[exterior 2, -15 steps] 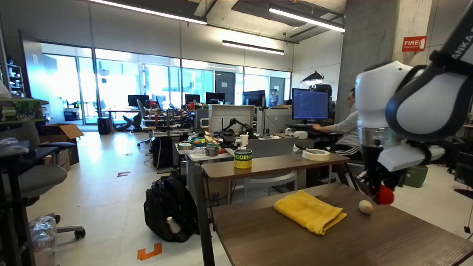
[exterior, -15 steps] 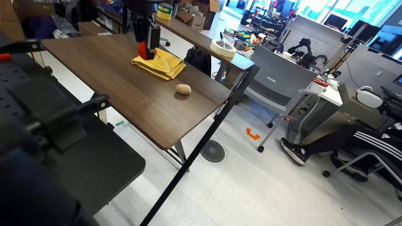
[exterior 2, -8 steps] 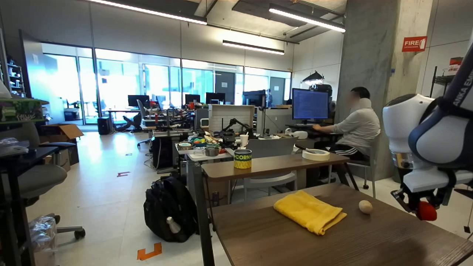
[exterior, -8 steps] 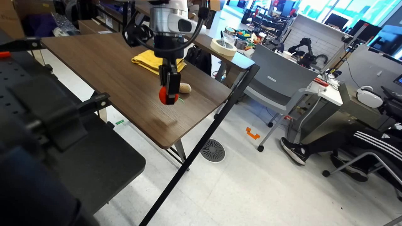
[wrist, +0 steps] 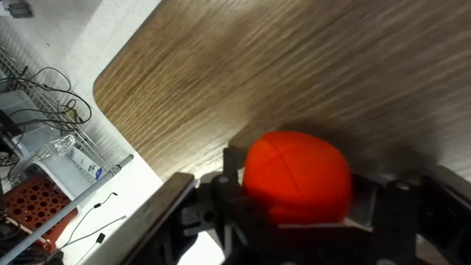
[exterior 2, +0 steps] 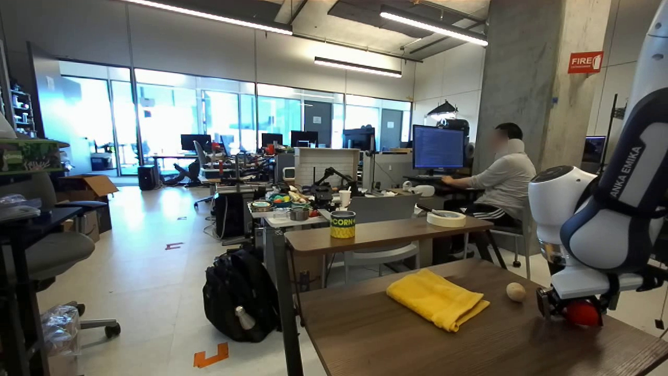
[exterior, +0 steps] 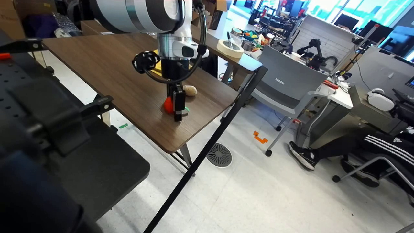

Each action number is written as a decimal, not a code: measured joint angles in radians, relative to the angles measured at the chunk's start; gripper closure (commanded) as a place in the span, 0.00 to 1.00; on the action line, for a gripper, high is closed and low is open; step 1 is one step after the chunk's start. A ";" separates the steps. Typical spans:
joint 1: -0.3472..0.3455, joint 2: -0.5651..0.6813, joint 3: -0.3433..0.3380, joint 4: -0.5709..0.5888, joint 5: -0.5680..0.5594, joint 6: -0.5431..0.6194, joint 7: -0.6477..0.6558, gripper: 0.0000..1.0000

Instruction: Move the potato to the left, wipe the table with the yellow towel, move the red plush toy to the left, wipe the right side of the table with the towel, move the potato and red toy to the right, wipe the left side of the table

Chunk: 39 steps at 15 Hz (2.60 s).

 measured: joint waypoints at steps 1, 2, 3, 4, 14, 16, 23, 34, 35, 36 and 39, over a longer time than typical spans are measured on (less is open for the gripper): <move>0.002 -0.003 0.002 0.001 0.007 0.016 0.000 0.08; 0.006 -0.009 0.004 -0.002 0.012 0.035 0.000 0.02; 0.012 -0.021 0.006 -0.010 0.013 0.056 -0.001 0.00; 0.020 -0.037 0.006 -0.023 0.014 0.080 -0.002 0.00; 0.187 -0.188 -0.031 -0.162 0.085 0.431 -0.114 0.00; 0.167 -0.161 0.034 -0.089 0.142 0.421 -0.187 0.00; 0.058 0.006 0.268 0.316 0.241 0.126 -0.350 0.00; -0.007 0.222 0.285 0.629 0.243 -0.122 -0.371 0.00; -0.007 0.223 0.285 0.628 0.243 -0.123 -0.371 0.00; -0.010 0.225 0.285 0.625 0.243 -0.132 -0.369 0.00; -0.021 0.232 0.288 0.618 0.243 -0.200 -0.382 0.00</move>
